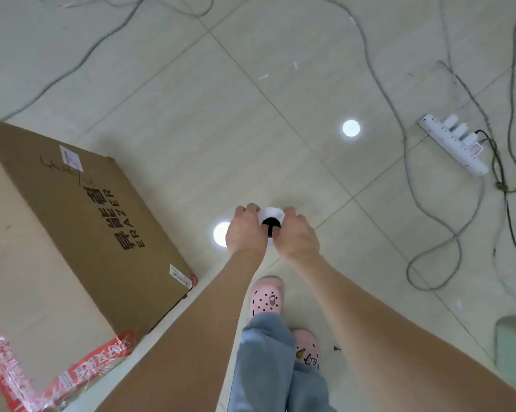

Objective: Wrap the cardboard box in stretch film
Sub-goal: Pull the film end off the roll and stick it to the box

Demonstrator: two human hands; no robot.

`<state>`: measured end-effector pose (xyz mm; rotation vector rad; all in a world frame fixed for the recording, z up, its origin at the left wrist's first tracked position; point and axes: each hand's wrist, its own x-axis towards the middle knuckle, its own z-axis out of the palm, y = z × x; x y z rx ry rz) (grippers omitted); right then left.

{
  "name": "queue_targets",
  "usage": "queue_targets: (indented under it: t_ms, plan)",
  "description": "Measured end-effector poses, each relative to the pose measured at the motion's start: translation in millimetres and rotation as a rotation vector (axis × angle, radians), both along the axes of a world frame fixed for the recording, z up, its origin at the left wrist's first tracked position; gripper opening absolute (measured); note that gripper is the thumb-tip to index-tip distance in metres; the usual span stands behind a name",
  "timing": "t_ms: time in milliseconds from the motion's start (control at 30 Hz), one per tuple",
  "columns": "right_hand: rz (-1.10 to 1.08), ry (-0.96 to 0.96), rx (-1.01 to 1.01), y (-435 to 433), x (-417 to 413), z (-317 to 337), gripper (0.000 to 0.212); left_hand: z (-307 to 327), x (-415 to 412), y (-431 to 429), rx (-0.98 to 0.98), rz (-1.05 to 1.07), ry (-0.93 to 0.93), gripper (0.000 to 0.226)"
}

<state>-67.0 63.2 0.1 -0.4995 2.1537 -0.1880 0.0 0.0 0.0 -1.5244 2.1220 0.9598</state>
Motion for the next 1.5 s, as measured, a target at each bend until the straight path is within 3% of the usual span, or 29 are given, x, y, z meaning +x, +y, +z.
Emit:
queue_targets:
  t_ms: [267, 533, 1100, 1500]
  plan:
    - [-0.168, -0.027, -0.040, 3.4, 2.3, -12.4, 0.017, -8.3, 5.4, 2.7, 0.054, 0.181, 0.018, 0.026]
    - [-0.174, -0.041, -0.010, 39.7, 25.3, -9.8, 0.023, -1.7, 29.2, 36.9, 0.053, 0.166, 0.025, 0.022]
    - [-0.018, -0.019, -0.054, 110.7, 85.0, 29.2, 0.018, 39.7, 96.3, 116.9, 0.025, 0.301, 0.016, 0.019]
    - [0.032, 0.035, -0.044, 128.7, 127.5, 5.6, 0.019, 8.4, 142.4, 139.2, 0.040, 0.428, 0.083, 0.017]
